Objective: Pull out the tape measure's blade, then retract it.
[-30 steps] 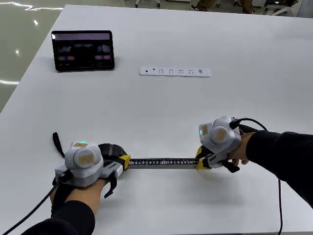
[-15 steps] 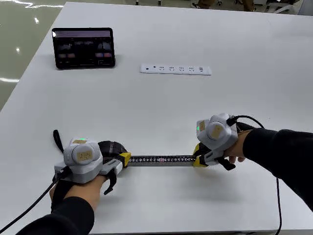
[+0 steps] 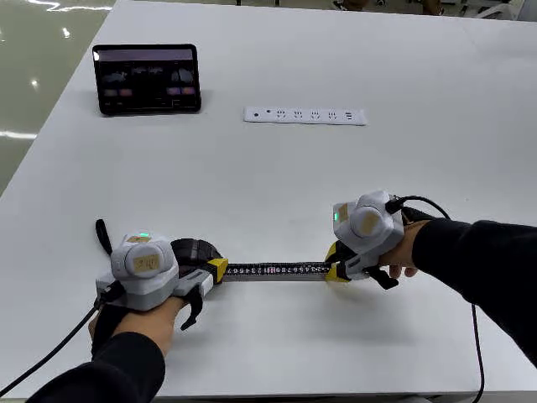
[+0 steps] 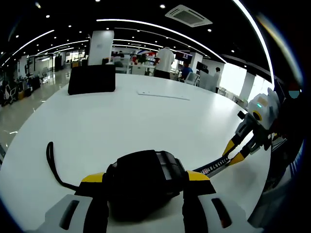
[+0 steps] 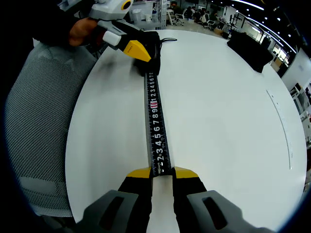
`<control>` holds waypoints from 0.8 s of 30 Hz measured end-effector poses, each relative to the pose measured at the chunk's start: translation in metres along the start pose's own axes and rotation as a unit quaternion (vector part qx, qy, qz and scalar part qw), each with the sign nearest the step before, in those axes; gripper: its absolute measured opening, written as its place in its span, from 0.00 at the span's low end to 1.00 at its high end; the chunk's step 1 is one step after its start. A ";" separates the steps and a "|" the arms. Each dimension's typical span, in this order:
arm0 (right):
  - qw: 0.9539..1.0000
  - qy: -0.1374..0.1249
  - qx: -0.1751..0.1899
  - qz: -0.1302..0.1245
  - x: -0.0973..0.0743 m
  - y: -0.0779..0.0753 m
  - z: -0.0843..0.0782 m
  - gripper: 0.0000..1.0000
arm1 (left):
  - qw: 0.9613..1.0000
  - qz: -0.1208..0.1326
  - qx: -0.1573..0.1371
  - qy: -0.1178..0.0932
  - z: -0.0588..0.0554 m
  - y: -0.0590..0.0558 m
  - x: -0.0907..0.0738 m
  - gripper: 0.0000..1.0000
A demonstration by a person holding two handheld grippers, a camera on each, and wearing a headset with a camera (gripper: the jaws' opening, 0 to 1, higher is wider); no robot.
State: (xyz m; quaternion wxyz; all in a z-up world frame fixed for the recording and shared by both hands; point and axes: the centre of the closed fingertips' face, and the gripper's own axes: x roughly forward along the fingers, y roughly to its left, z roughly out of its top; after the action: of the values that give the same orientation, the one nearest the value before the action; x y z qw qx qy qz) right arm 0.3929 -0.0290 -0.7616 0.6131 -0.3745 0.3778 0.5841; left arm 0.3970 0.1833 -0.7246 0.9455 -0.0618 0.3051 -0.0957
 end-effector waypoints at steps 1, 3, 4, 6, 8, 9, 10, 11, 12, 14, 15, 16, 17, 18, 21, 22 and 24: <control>1.000 0.000 0.001 0.001 0.000 0.000 0.001 0.11 | 1.000 0.000 0.000 0.000 0.000 0.000 0.000 0.57; 1.000 -0.001 0.003 0.002 0.001 0.001 0.002 0.11 | 1.000 0.000 0.000 0.001 0.000 0.000 0.000 0.57; 1.000 -0.002 0.005 0.003 0.002 0.001 0.003 0.11 | 1.000 -0.001 0.001 0.001 0.000 0.000 0.000 0.57; 1.000 -0.002 0.007 0.004 0.002 0.001 0.004 0.11 | 1.000 -0.001 0.000 0.001 0.000 0.000 0.000 0.57; 1.000 -0.003 0.006 0.004 0.003 0.001 0.006 0.11 | 1.000 -0.001 0.000 0.001 0.000 0.000 0.000 0.57; 1.000 -0.003 0.006 0.004 0.003 0.001 0.006 0.11 | 1.000 -0.001 0.000 0.001 0.000 0.000 0.000 0.57; 1.000 -0.003 0.006 0.004 0.003 0.001 0.007 0.11 | 1.000 -0.002 0.000 0.001 0.000 0.000 0.000 0.57; 1.000 -0.003 0.007 0.003 0.004 0.001 0.007 0.11 | 1.000 -0.002 0.001 0.001 0.000 0.000 0.000 0.57; 1.000 -0.004 0.006 0.003 0.004 0.001 0.008 0.11 | 1.000 -0.002 0.000 0.001 0.000 0.000 0.000 0.57; 1.000 -0.004 0.006 0.003 0.005 0.002 0.010 0.11 | 1.000 -0.003 0.000 0.001 0.000 0.000 -0.001 0.57; 1.000 -0.004 0.005 0.003 0.005 0.002 0.011 0.11 | 1.000 -0.003 0.000 0.001 0.000 0.000 -0.001 0.57; 1.000 -0.004 0.005 0.003 0.006 0.002 0.012 0.11 | 1.000 -0.004 -0.001 0.001 0.000 0.000 0.000 0.57; 1.000 -0.004 0.005 0.003 0.006 0.002 0.012 0.11 | 1.000 -0.003 0.000 0.002 0.000 0.000 0.000 0.57; 1.000 -0.004 0.005 0.003 0.006 0.002 0.013 0.11 | 1.000 -0.003 0.000 0.002 0.000 0.000 0.000 0.57; 1.000 -0.005 0.005 0.002 0.007 0.002 0.014 0.11 | 1.000 -0.003 0.000 0.002 0.000 0.000 0.000 0.58; 1.000 -0.005 0.005 0.003 0.008 0.002 0.015 0.11 | 1.000 -0.004 0.000 0.002 0.000 0.000 0.000 0.58; 1.000 -0.006 0.008 0.004 0.008 0.002 0.016 0.11 | 1.000 -0.003 0.000 0.002 0.000 0.000 0.000 0.58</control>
State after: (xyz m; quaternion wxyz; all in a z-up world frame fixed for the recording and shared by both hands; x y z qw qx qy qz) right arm 0.3914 -0.0112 -0.7622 0.6162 -0.3646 0.3800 0.5856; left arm 0.3967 0.1837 -0.7248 0.9444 -0.0628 0.3072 -0.0991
